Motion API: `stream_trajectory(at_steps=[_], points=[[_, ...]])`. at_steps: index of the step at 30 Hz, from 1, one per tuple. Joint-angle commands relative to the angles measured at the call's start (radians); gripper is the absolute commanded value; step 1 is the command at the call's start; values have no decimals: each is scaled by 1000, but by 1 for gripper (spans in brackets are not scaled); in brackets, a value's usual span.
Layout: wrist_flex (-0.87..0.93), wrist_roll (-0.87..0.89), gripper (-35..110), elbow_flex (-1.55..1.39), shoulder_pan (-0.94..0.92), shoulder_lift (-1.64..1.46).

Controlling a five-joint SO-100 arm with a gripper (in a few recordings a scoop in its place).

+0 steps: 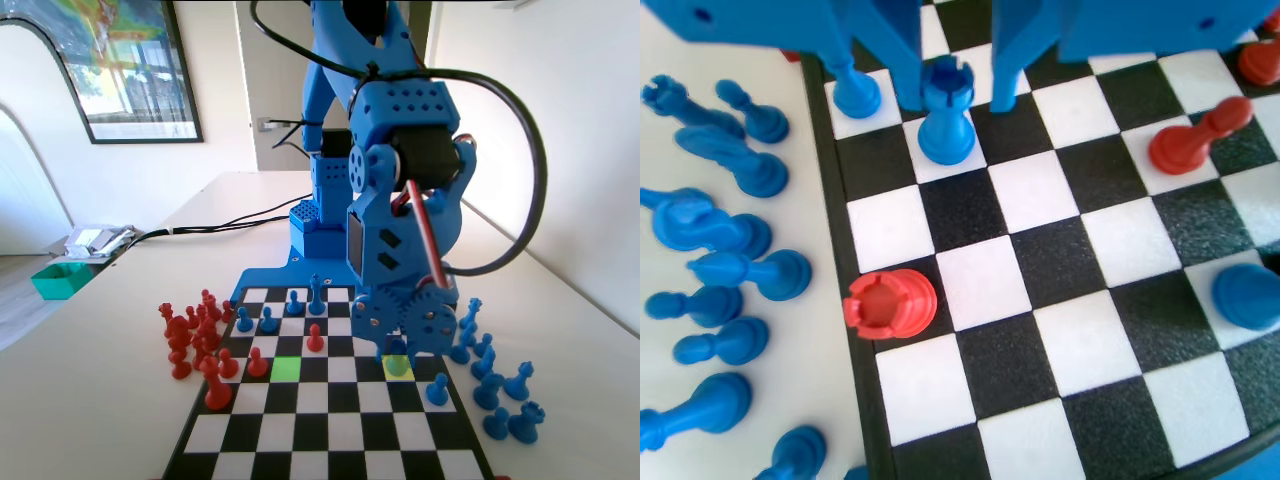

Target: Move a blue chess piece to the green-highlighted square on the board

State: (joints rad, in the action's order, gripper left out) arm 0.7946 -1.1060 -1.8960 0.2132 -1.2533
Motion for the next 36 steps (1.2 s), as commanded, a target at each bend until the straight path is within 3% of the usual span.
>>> stream_trajectory(at_steps=[1, 23, 36], points=[[-5, -35, 4, 23, 8, -35], [71, 87, 1, 83, -84, -218], [137, 87, 1, 41, -382, -265]])
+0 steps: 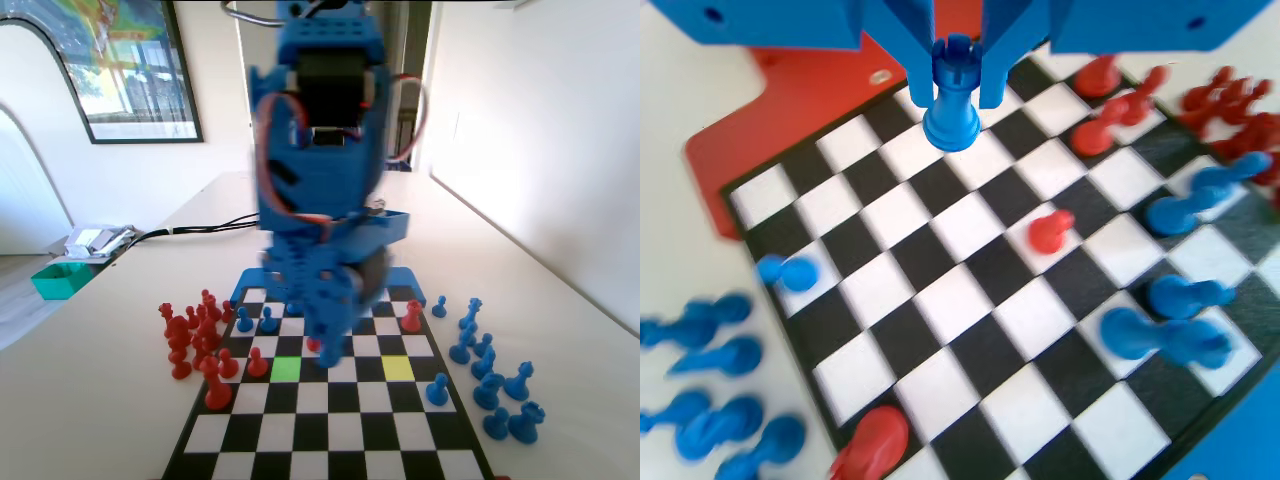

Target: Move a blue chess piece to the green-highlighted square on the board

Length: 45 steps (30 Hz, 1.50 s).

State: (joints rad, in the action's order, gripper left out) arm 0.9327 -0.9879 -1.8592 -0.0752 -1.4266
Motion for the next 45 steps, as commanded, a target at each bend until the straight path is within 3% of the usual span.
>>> stream_trajectory(at_steps=[1, 18, 45], points=[[-15, -41, 1, -14, -112, -91], [-167, -124, 1, -189, -261, -89], [-212, -57, 1, -233, -107, -81]])
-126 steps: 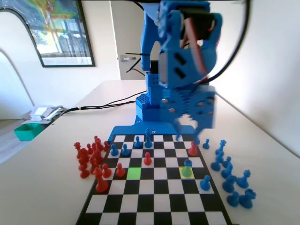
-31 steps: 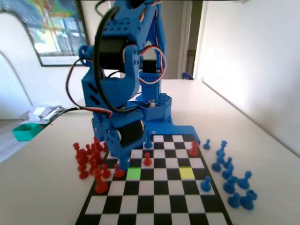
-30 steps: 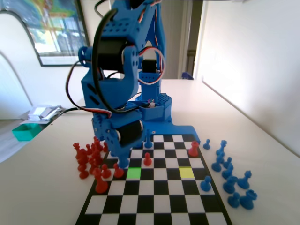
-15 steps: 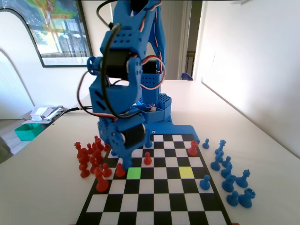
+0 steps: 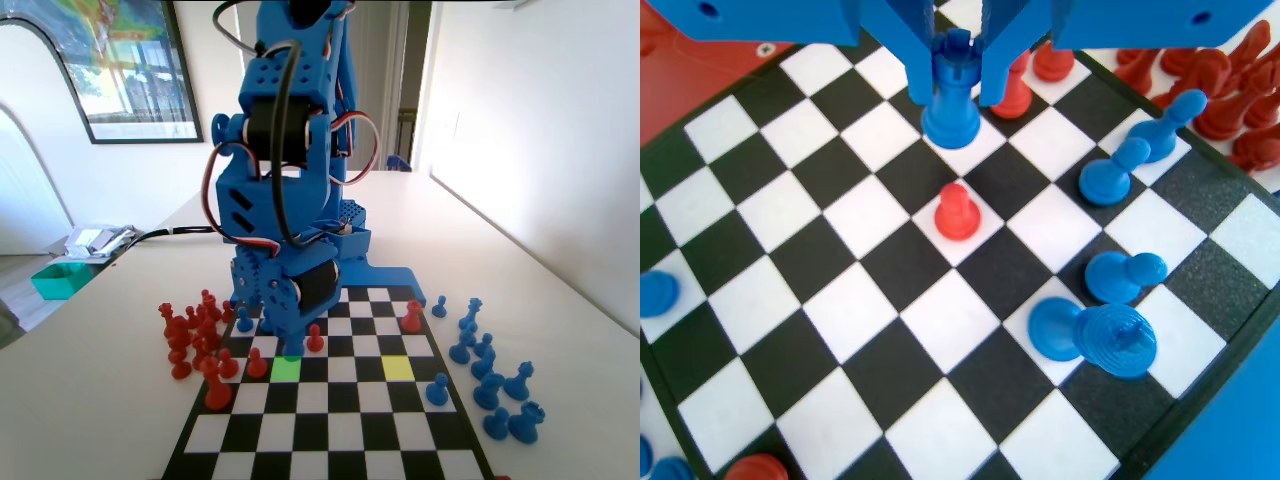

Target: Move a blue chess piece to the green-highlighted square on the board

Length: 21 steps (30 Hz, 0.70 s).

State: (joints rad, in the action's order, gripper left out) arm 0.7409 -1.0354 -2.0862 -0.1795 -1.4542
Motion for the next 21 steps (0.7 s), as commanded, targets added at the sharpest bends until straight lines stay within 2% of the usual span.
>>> stream_trajectory(at_steps=[1, 21], points=[[-23, -8, 1, -5, -3, -46], [-98, -23, 1, 5, -17, 57]])
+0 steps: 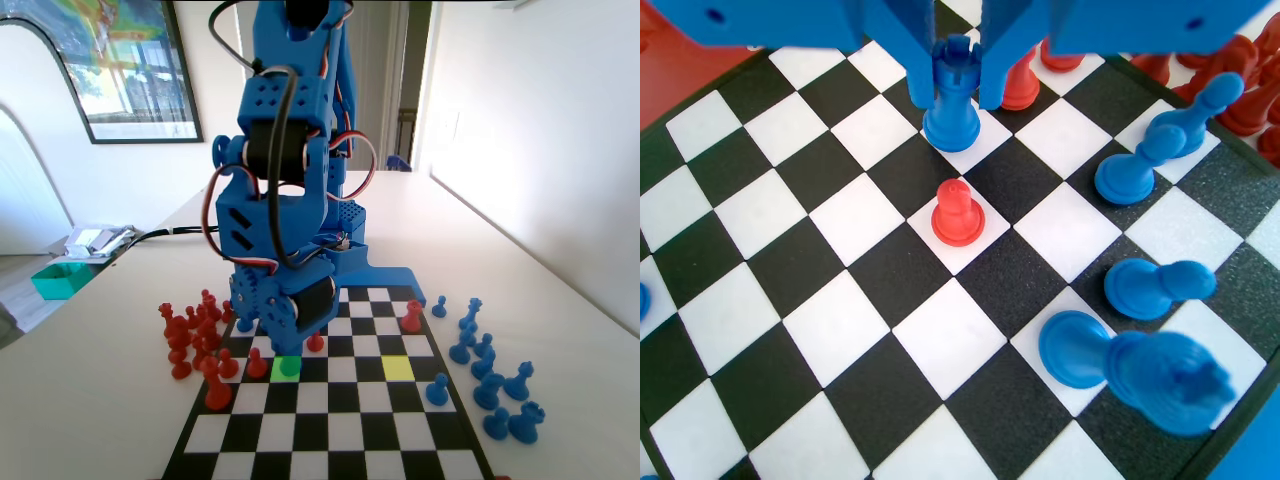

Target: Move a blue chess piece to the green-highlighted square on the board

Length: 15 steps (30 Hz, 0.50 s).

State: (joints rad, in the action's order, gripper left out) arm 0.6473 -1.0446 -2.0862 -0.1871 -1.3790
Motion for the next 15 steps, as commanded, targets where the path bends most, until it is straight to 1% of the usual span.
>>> stream_trajectory(at_steps=[1, 12, 15], points=[[-6, -12, 1, 2, -8, -17], [-17, -20, 1, -5, -11, -15], [-28, -20, 5, -6, -11, -15]])
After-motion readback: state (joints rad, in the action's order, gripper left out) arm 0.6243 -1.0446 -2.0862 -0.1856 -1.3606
